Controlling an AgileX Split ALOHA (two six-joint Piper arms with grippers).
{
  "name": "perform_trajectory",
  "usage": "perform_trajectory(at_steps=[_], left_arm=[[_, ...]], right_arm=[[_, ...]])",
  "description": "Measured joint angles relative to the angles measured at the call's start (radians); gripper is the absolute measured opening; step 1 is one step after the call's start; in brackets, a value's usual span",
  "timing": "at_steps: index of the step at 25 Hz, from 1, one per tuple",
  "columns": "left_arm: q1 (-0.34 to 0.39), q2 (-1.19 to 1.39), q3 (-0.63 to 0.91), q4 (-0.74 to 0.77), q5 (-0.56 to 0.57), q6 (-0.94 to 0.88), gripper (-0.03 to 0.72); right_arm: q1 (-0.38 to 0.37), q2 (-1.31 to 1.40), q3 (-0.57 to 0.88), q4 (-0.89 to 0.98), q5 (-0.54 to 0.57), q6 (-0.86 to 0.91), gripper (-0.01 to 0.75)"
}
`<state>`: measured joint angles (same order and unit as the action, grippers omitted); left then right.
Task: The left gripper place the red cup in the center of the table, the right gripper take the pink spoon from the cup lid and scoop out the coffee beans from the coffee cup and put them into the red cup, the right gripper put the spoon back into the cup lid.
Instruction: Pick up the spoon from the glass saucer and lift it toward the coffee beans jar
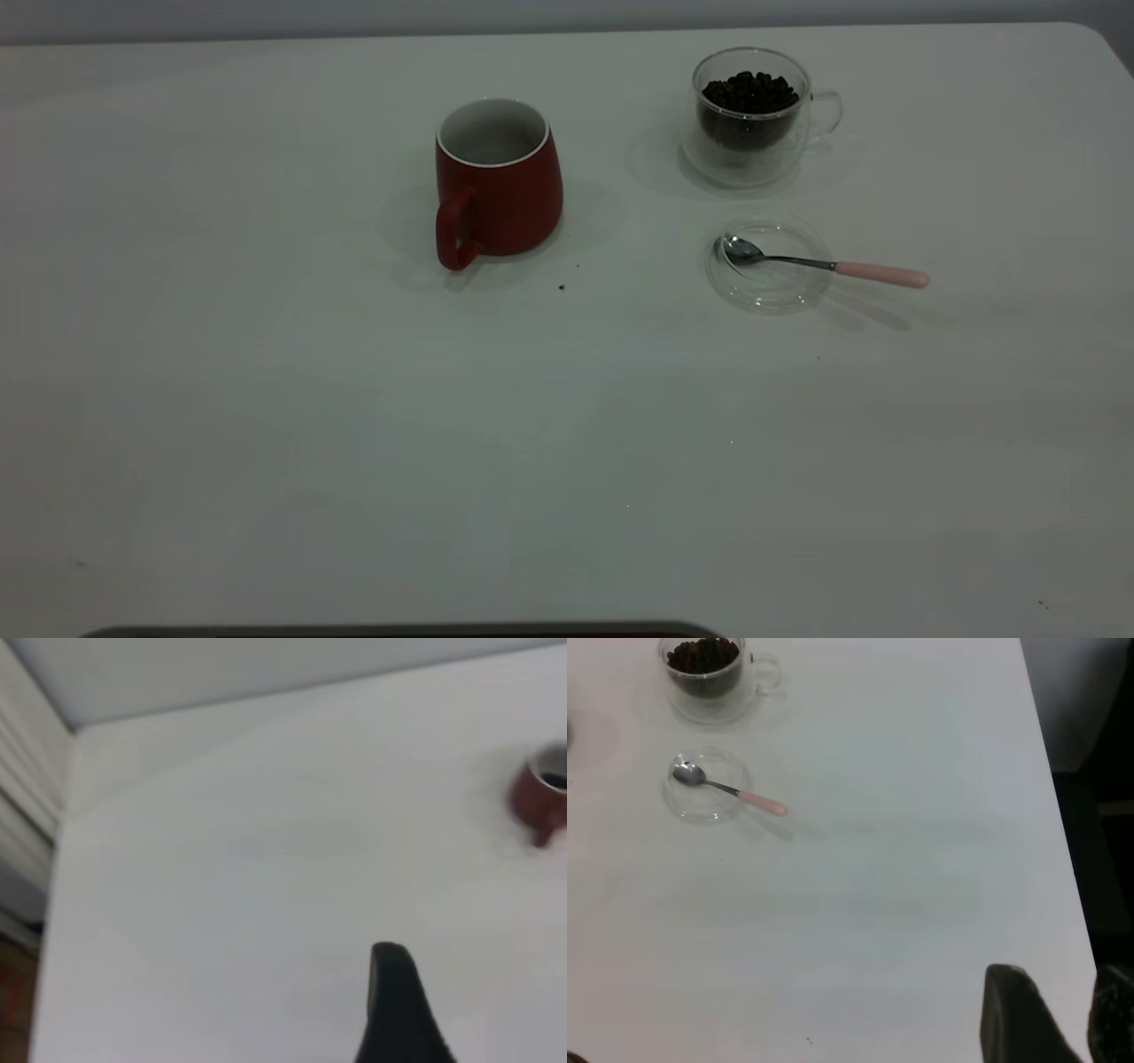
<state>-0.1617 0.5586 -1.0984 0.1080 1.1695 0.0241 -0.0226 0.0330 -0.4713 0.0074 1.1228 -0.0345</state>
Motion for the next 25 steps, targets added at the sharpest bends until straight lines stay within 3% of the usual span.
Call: perform_trajectory(at_steps=[14,25], left_arm=[[0.0,-0.347,0.477,-0.142,0.0,0.001,0.529],[0.0,-0.353,0.612,-0.142,-0.036,0.001,0.529]], right_arm=[[0.0,0.0,0.0,0.0,0.0,0.0,0.237],[0.0,0.0,0.0,0.0,0.0,0.0,0.237]])
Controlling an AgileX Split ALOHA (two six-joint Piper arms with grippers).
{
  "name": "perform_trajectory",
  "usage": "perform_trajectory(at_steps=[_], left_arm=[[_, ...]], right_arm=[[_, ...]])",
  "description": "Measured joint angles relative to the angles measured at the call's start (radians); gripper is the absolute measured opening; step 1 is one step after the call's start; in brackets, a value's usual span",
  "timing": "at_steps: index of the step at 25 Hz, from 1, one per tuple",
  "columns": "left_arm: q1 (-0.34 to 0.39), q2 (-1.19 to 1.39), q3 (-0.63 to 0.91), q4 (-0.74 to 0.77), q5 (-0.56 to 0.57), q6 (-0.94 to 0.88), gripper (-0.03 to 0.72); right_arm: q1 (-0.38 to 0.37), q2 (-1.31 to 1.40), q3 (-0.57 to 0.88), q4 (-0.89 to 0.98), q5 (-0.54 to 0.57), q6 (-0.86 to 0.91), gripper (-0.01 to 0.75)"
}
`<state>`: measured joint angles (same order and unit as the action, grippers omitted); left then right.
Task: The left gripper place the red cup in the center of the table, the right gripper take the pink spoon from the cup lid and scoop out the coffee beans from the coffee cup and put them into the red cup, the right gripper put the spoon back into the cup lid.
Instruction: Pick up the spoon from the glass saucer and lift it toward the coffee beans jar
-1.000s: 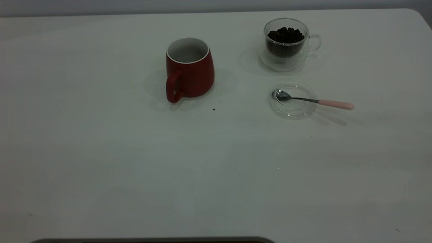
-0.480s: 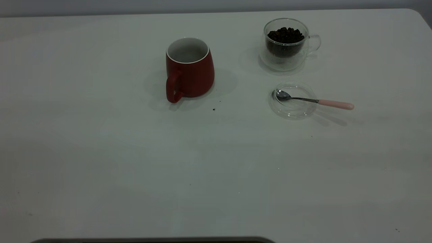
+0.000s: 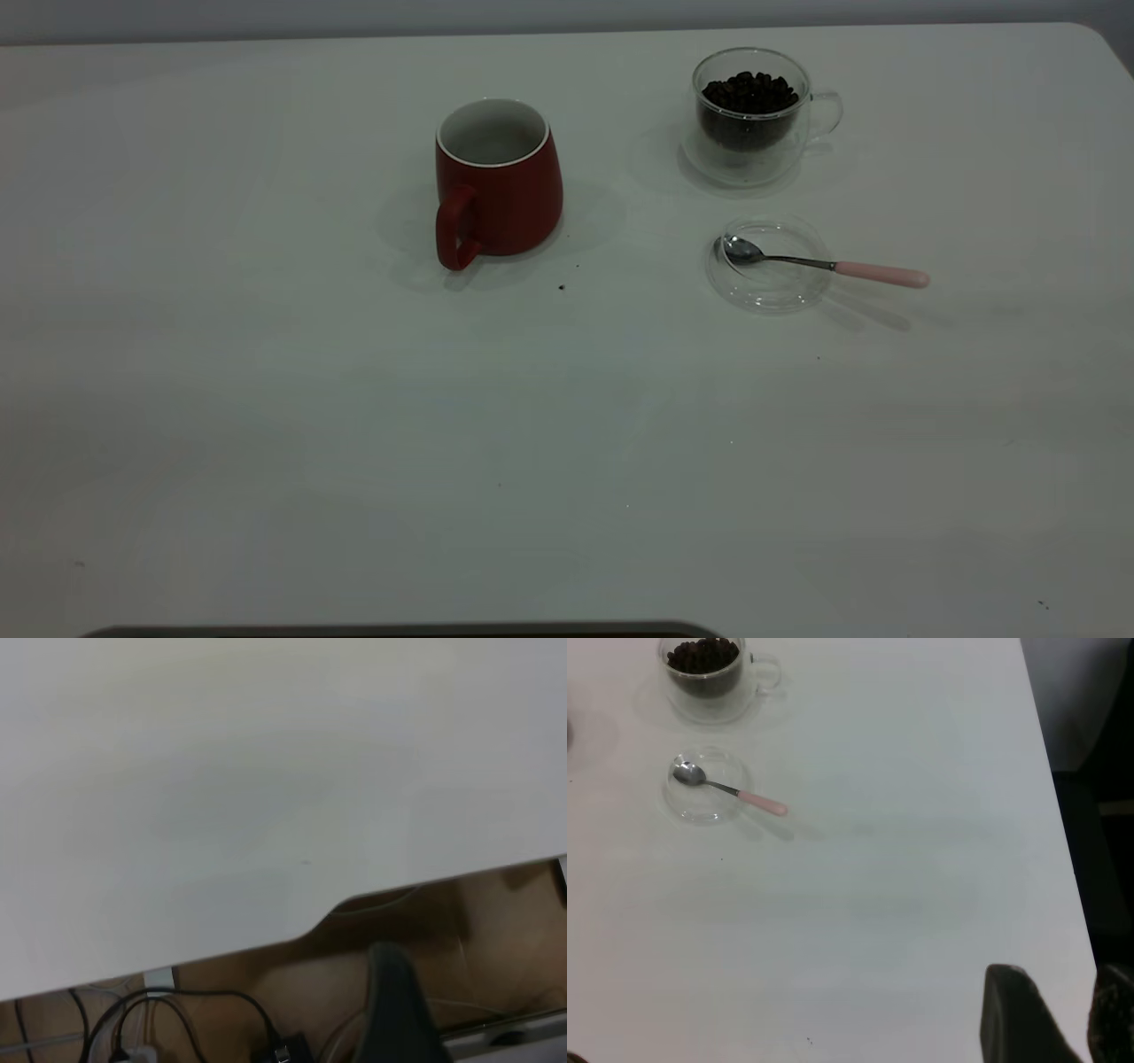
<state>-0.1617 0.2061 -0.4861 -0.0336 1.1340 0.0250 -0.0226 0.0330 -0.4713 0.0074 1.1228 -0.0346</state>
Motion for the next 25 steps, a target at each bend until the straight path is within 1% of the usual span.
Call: perform_trajectory(at_steps=[9,11,16,20,25], left_arm=[[0.004,-0.007,0.0,0.0,-0.005,0.003,0.529],[0.03,-0.027,0.0,0.0,-0.005,0.003,0.529],[0.124,-0.129,0.0,0.0,-0.006,0.002,0.529],[0.136,-0.214,0.0,0.0,-0.004,0.002,0.529],[0.136,-0.224,0.0,0.0,-0.001,0.002,0.529]], right_arm=[[0.0,0.0,0.0,0.0,0.0,0.0,0.237],[0.0,0.0,0.0,0.0,0.0,0.0,0.237],[0.0,0.0,0.0,0.0,0.0,0.001,0.237],[0.0,0.0,0.0,0.0,0.0,0.001,0.237],[0.0,0.0,0.0,0.0,0.0,0.001,0.237]])
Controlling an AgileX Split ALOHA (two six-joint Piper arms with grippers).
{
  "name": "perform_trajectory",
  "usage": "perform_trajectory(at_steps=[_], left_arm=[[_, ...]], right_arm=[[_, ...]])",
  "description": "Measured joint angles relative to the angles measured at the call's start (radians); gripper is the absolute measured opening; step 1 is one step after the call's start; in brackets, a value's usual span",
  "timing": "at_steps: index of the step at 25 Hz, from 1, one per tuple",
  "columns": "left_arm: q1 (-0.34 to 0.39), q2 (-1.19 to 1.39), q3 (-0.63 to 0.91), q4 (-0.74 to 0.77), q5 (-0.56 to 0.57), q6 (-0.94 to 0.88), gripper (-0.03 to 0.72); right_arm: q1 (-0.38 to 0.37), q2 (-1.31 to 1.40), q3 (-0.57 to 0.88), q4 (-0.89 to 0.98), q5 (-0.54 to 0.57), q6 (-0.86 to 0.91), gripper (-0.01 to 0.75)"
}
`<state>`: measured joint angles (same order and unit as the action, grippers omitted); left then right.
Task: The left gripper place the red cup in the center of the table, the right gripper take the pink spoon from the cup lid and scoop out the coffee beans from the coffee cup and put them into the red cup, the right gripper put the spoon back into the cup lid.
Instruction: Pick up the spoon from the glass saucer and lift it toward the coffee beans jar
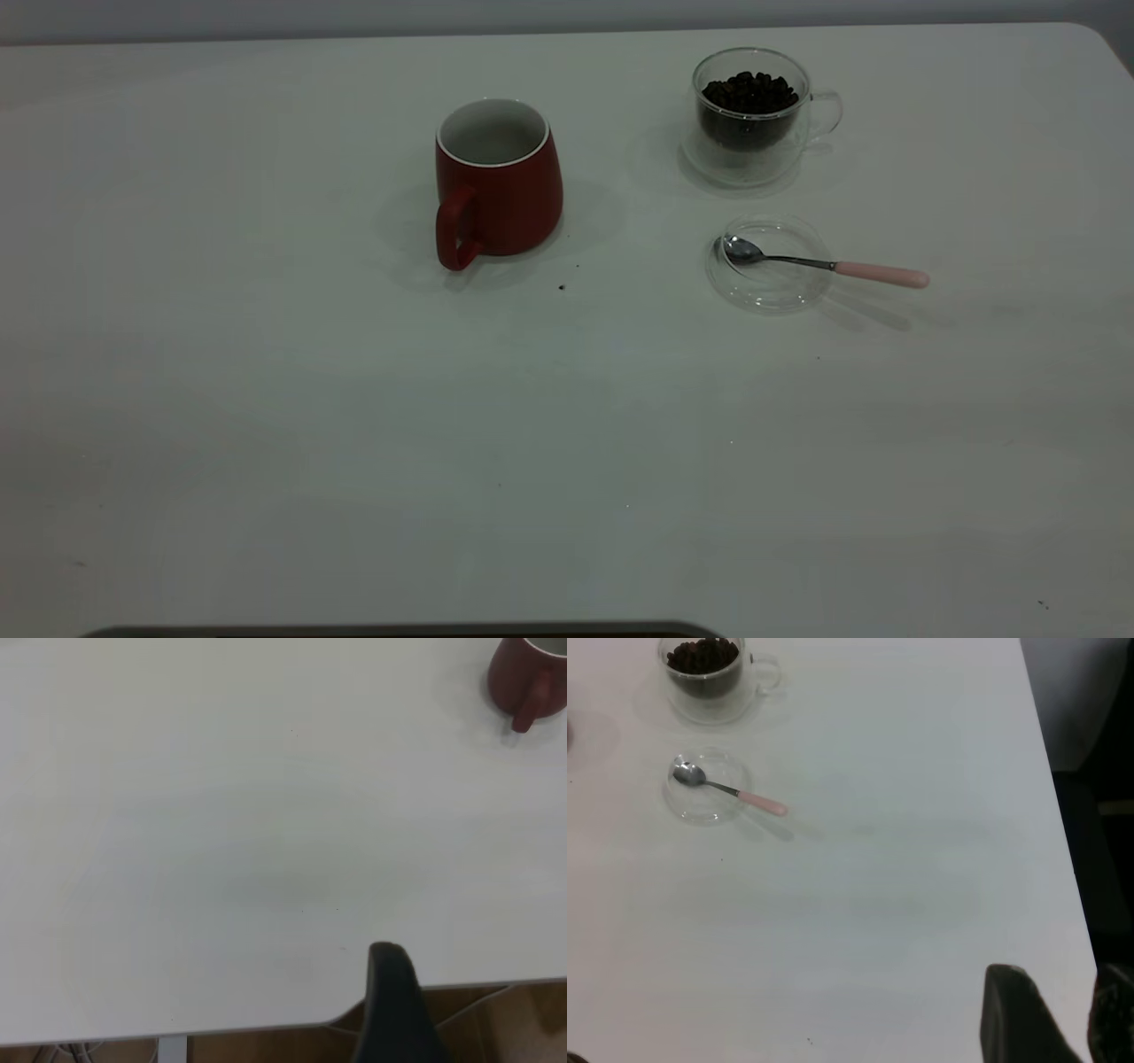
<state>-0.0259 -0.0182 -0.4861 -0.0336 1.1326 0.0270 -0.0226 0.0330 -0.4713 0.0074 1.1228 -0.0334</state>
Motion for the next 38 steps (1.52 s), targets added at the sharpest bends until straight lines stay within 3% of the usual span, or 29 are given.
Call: perform_trajectory(at_steps=[38], left_arm=[[0.0,0.0,0.0,0.0,0.0,-0.001,0.529]], right_arm=[[0.0,0.0,0.0,0.01,0.0,0.0,0.237]])
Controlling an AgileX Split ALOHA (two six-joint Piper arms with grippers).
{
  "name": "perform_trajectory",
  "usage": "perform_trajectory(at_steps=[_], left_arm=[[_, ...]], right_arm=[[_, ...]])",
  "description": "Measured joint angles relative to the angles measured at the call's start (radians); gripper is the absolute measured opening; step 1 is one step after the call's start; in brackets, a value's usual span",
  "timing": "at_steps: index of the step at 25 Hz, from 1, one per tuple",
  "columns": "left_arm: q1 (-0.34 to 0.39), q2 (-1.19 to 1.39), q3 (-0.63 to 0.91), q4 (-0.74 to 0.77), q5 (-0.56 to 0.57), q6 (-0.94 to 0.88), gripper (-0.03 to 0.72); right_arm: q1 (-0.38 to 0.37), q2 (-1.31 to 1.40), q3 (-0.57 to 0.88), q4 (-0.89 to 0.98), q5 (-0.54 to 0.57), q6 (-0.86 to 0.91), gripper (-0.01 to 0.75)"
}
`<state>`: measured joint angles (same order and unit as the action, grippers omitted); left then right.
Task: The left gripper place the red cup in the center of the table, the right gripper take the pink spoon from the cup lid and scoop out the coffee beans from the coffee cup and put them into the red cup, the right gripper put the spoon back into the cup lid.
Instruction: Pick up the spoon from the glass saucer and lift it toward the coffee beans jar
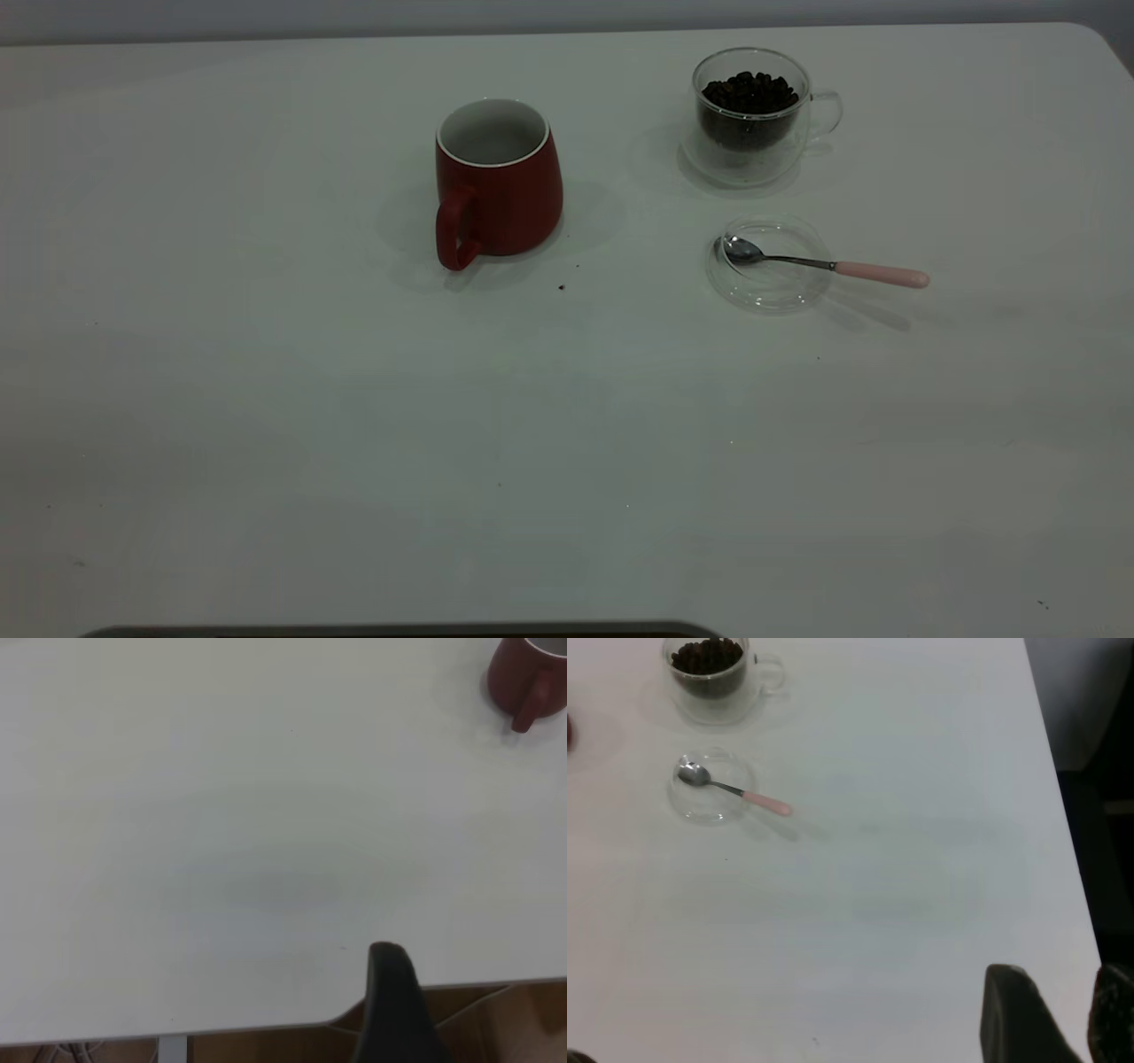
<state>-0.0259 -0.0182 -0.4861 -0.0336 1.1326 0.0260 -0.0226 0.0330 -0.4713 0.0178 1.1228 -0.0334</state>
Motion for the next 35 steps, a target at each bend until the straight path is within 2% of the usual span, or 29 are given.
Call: perform_trajectory(at_steps=[3,6,8,12,15,19,23,31,35], left_arm=[[0.0,0.0,0.0,0.0,0.0,0.0,0.529],[0.0,0.0,0.0,0.0,0.0,0.0,0.529],[0.0,0.0,0.0,0.0,0.0,0.0,0.529],[0.0,0.0,0.0,0.0,0.0,0.001,0.529],[0.0,0.0,0.0,0.0,0.0,0.001,0.529],[0.0,0.0,0.0,0.0,0.0,0.001,0.529],[0.0,0.0,0.0,0.0,0.0,0.001,0.529],[0.0,0.0,0.0,0.0,0.0,0.001,0.529],[0.0,0.0,0.0,0.0,0.0,0.001,0.529]], right_arm=[[0.0,0.0,0.0,-0.001,0.0,0.028,0.24],[0.0,0.003,-0.004,-0.011,-0.01,0.117,0.287],[0.0,0.023,-0.013,-0.025,-0.042,0.182,0.368],[0.0,0.158,-0.055,-0.037,-0.161,0.246,0.603],[0.0,0.34,-0.124,-0.018,-0.235,0.238,0.688],[0.0,0.622,-0.251,0.082,-0.324,0.154,0.696],[0.0,0.886,-0.346,0.28,-0.419,0.033,0.688],[-0.001,1.308,-0.363,0.673,-0.54,-0.228,0.681],[-0.04,1.472,-0.366,0.84,-0.558,-0.37,0.681]])
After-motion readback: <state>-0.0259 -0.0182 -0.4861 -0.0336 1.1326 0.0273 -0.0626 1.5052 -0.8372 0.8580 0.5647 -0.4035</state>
